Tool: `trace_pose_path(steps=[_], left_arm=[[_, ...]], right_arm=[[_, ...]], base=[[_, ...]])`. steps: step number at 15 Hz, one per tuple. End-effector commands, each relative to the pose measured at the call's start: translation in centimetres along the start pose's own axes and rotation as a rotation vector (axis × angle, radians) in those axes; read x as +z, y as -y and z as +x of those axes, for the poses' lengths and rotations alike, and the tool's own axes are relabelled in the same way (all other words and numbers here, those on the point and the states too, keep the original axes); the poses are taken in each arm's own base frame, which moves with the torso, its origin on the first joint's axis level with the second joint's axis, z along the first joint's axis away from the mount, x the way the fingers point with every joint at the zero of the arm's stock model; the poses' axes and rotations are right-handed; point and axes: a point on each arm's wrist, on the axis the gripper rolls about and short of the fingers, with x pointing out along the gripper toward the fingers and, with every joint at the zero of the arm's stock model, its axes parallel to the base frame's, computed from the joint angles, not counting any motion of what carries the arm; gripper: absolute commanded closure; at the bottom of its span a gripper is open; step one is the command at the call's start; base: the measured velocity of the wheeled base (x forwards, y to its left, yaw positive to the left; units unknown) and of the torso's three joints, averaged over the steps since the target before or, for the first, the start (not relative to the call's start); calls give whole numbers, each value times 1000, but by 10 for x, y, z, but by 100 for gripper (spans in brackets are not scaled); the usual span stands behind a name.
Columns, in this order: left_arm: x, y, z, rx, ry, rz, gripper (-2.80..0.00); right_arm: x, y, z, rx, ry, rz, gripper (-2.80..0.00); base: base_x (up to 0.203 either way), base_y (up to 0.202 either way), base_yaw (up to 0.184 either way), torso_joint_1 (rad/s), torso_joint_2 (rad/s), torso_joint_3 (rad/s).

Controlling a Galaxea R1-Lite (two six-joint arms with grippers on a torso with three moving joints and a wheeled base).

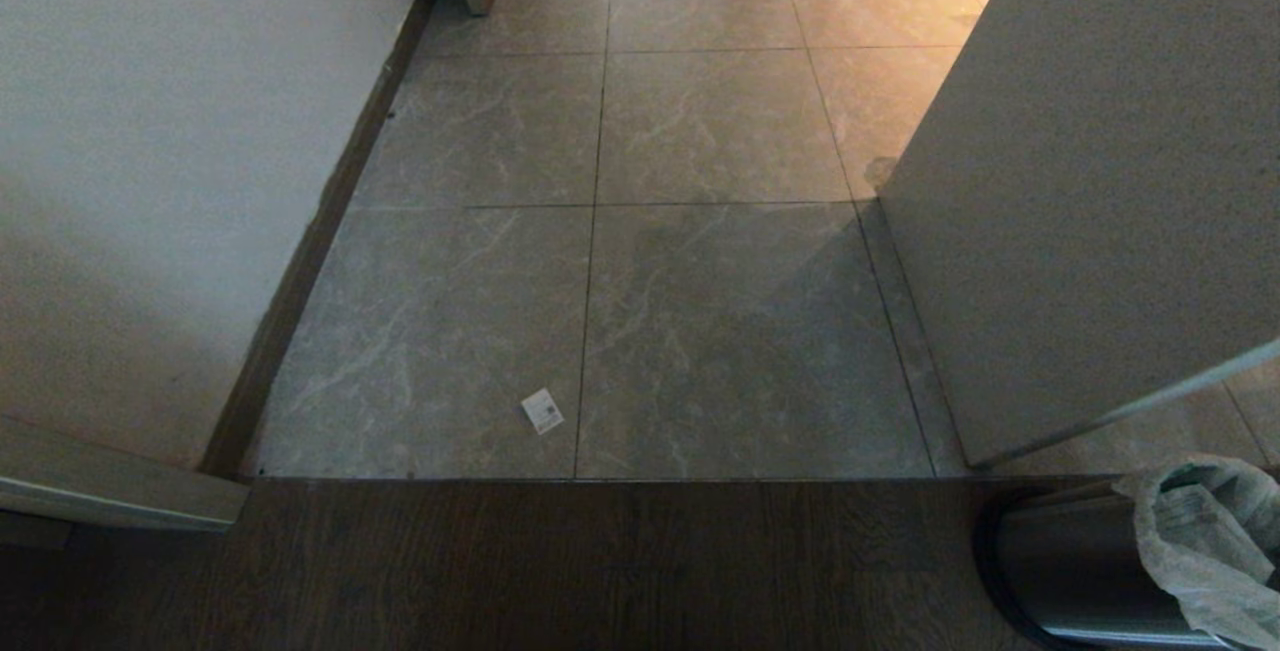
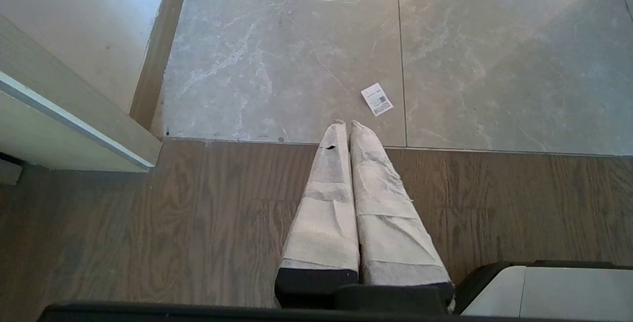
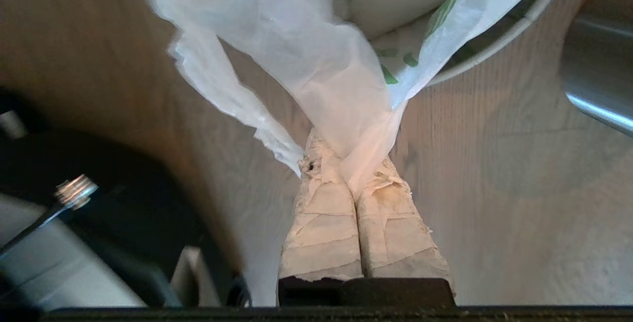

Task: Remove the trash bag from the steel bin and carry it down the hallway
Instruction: Pick up the trash bag

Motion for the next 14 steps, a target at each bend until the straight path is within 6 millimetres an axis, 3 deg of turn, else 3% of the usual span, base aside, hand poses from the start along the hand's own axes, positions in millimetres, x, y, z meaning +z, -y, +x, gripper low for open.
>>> trace_pose_path(steps=[1,4,9,14], left_arm=[[0,0,0,1,0,0,0],[0,0,0,1,0,0,0],[0,0,0,1,0,0,0],[0,0,0,1,0,0,0]], right_arm=[[26,-16,-46,-52,31,-52,0],[59,-31,-94,-93,69,-123,0],[105,-51,-156,-162,163,-258,0],[117,-92,-196,-207,224,-329,0]], base=[[0,0,0,0,0,0],[0,0,0,0,0,0],[0,0,0,0,0,0],[0,0,0,0,0,0]])
